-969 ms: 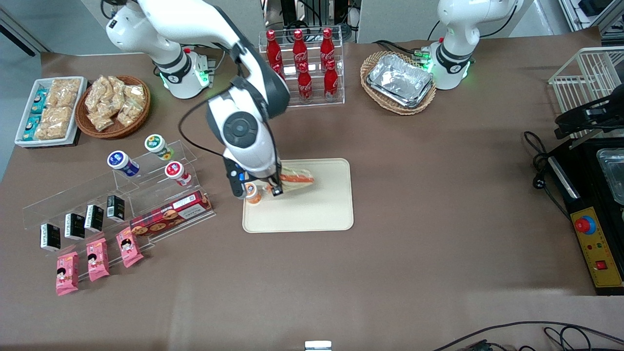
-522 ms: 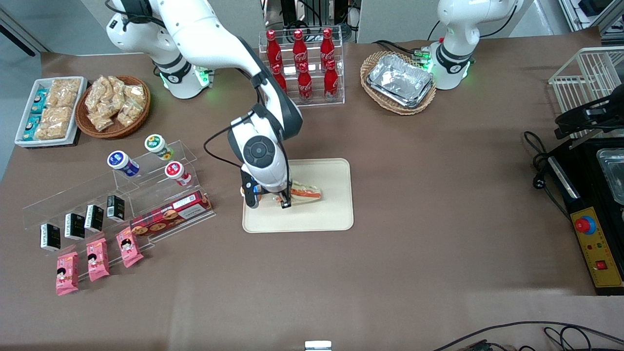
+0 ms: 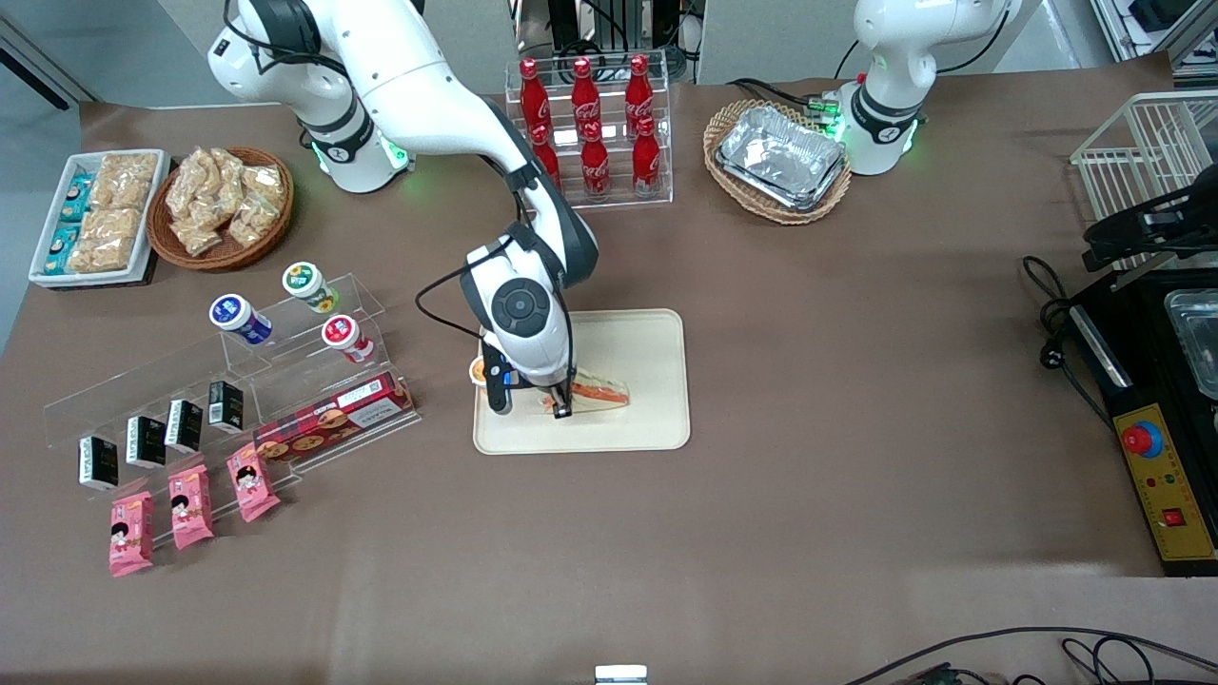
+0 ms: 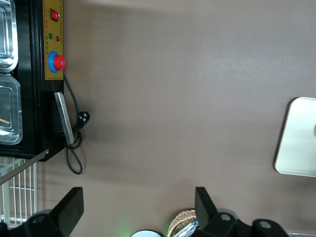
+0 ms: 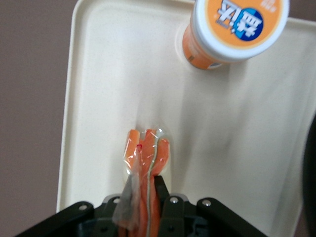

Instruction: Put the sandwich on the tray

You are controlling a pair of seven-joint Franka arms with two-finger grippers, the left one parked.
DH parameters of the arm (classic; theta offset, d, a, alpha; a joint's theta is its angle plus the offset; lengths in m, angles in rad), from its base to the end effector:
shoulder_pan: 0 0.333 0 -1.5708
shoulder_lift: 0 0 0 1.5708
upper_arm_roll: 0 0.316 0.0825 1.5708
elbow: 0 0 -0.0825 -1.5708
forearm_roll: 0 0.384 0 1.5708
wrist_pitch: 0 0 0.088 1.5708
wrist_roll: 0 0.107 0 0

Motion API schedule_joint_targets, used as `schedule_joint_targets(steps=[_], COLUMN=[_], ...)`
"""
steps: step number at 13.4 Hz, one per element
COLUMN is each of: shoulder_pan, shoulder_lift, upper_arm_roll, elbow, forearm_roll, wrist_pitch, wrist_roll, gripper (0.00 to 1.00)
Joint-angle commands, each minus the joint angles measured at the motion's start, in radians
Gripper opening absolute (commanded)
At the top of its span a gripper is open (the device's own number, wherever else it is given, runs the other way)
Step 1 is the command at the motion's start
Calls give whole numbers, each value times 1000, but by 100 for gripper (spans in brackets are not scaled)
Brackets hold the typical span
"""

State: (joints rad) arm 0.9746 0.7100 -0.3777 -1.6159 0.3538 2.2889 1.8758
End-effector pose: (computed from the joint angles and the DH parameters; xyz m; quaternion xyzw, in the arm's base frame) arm 0.5490 0.4245 0.2325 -0.7569 0.6533 0.0079 0.0165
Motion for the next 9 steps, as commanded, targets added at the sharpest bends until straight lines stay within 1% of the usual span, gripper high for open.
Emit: schedule_joint_targets(steps=[1,2,3,4,6,9], shoulder_pan=[21,21,21,21,21,10], shoulder_lift=[45,45,43,42,37,22], upper_arm_roll=[-15,-15,-15,-15,-15,-17], elbow=[28,28,30,31,36,36], forearm_roll=[34,34,34,33,31,34], wrist_pitch=[43,43,43,43,41,34], wrist_roll=[42,51,68,75,66,62], gripper=[29,56,93,97,100,100])
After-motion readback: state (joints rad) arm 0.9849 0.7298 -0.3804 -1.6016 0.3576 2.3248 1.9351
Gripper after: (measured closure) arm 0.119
